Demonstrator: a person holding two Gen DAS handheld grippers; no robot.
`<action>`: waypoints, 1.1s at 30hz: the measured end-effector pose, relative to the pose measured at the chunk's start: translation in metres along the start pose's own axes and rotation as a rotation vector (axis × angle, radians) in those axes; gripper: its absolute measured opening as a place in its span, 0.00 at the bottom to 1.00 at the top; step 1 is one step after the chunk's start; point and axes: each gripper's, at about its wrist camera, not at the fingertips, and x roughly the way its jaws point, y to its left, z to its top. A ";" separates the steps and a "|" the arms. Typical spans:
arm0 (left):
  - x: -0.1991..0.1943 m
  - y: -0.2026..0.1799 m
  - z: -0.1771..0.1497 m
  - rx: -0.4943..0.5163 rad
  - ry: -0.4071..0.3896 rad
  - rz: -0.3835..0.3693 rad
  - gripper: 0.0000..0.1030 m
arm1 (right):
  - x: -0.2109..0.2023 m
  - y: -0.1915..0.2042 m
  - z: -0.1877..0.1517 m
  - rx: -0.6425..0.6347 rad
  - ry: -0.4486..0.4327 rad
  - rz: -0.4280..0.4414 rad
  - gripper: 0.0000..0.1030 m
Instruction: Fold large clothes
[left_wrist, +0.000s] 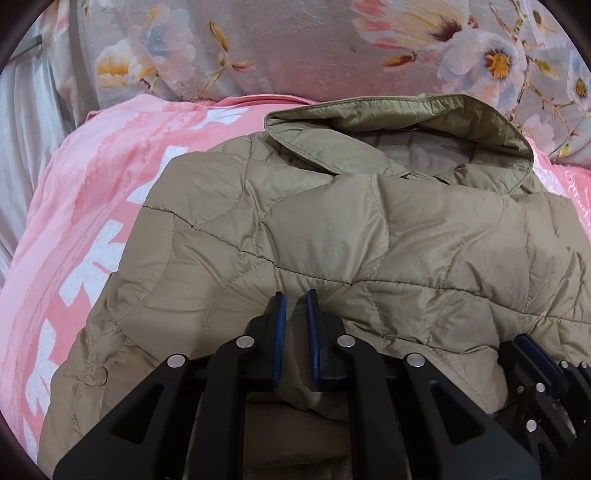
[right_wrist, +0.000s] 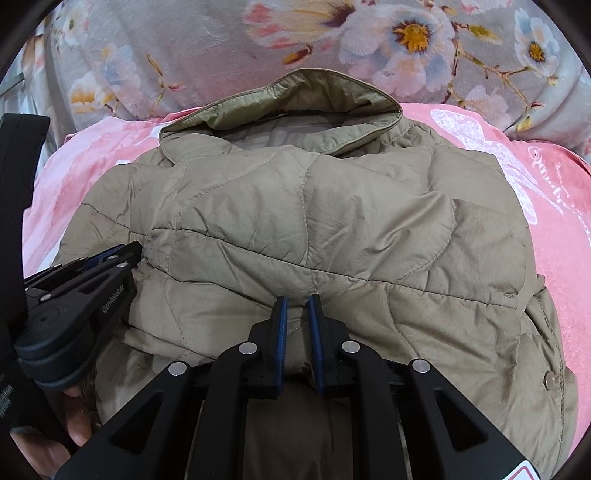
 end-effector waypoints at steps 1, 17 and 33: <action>0.000 -0.001 -0.001 0.005 -0.003 0.006 0.10 | 0.000 0.000 0.000 0.001 0.000 0.002 0.13; 0.001 -0.003 -0.003 0.018 -0.002 0.019 0.10 | -0.001 -0.006 0.000 0.024 -0.005 0.031 0.13; 0.067 0.058 0.111 -0.349 0.250 -0.516 0.52 | 0.040 -0.092 0.103 0.428 -0.007 0.258 0.47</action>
